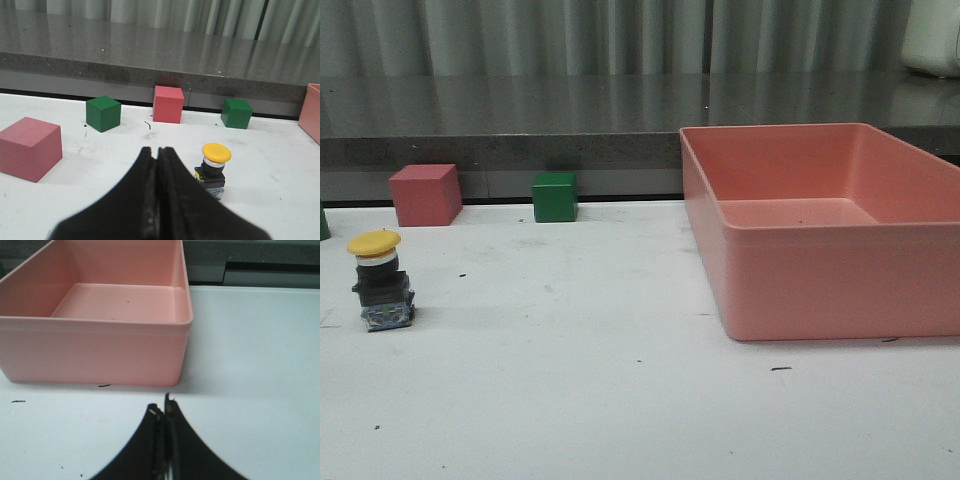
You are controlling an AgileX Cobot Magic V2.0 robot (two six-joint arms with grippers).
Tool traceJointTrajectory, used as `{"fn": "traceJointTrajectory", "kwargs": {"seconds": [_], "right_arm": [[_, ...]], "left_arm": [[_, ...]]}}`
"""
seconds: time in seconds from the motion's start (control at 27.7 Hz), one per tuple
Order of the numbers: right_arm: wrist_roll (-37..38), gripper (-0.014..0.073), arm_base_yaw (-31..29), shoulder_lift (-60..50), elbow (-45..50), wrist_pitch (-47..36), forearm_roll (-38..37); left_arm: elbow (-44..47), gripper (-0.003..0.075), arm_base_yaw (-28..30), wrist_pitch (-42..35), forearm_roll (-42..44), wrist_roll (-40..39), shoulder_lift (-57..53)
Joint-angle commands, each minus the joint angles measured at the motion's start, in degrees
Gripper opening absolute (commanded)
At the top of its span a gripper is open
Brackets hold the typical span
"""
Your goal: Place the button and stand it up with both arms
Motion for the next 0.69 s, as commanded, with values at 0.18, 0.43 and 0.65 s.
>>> {"fn": "traceJointTrajectory", "kwargs": {"seconds": [0.18,0.43,0.65], "right_arm": [[-0.3,-0.0068,-0.4,-4.7,-0.2,-4.6,-0.4],[-0.3,-0.0068,-0.4,-4.7,-0.2,-4.3,-0.4],[-0.3,-0.0068,-0.4,-4.7,-0.2,-4.3,-0.4]], "left_arm": [[0.9,-0.0020,0.2,-4.8,-0.1,-0.6,-1.3],[0.9,-0.0020,0.2,-4.8,-0.1,-0.6,-1.2],[0.9,-0.0020,0.2,-4.8,-0.1,-0.6,-1.2]]}}
